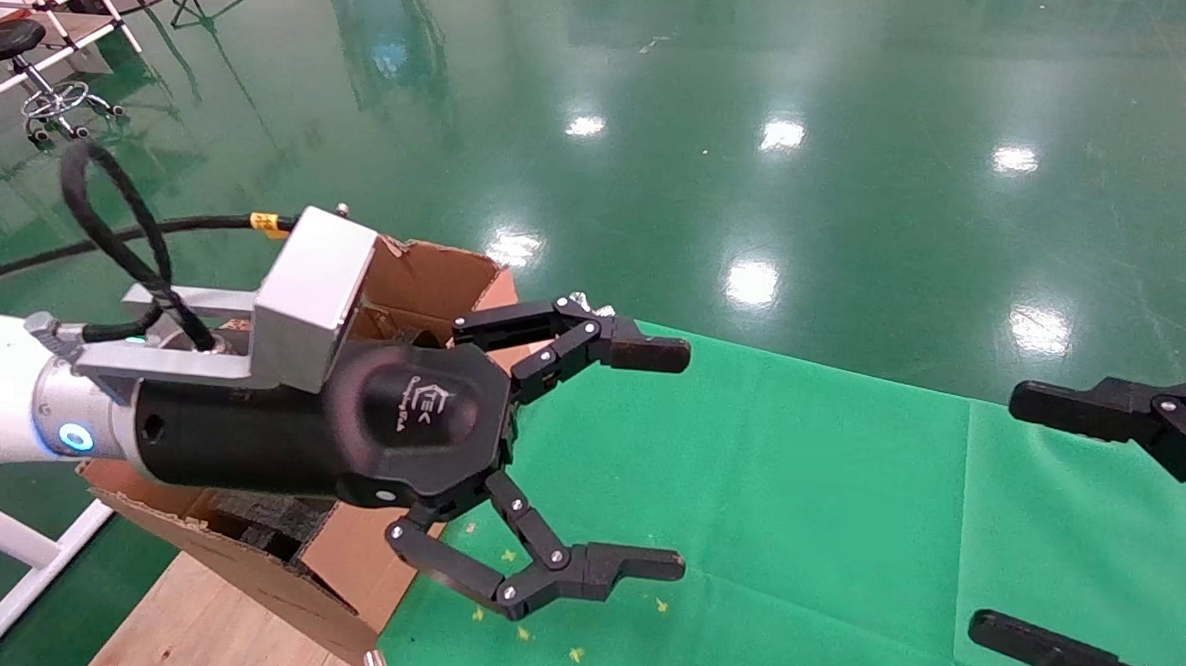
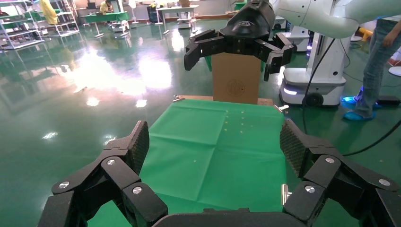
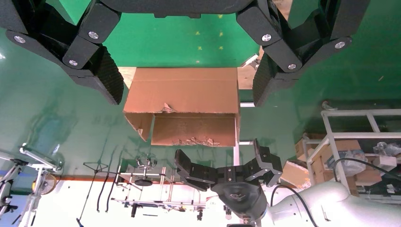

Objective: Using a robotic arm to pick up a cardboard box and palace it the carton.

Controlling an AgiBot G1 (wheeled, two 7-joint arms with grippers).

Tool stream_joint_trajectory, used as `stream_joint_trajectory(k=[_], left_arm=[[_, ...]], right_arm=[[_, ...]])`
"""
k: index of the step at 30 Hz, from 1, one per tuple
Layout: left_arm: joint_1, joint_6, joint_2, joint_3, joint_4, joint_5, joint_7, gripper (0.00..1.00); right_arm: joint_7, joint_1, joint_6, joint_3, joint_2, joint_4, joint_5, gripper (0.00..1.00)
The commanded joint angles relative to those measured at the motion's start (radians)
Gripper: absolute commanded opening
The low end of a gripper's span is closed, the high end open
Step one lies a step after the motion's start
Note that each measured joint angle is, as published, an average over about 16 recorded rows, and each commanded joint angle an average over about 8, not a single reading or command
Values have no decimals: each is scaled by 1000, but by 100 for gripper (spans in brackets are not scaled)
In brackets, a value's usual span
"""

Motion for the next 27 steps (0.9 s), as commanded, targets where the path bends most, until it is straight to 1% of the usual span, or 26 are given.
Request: stream_joint_trajectory(k=[1,27], left_arm=[[0,0,0,0,0,0,0,100],[-1,0,0,0,1,1,0,100]], right_arm=[[0,0,0,0,0,0,0,100],[0,0,0,0,0,0,0,100]])
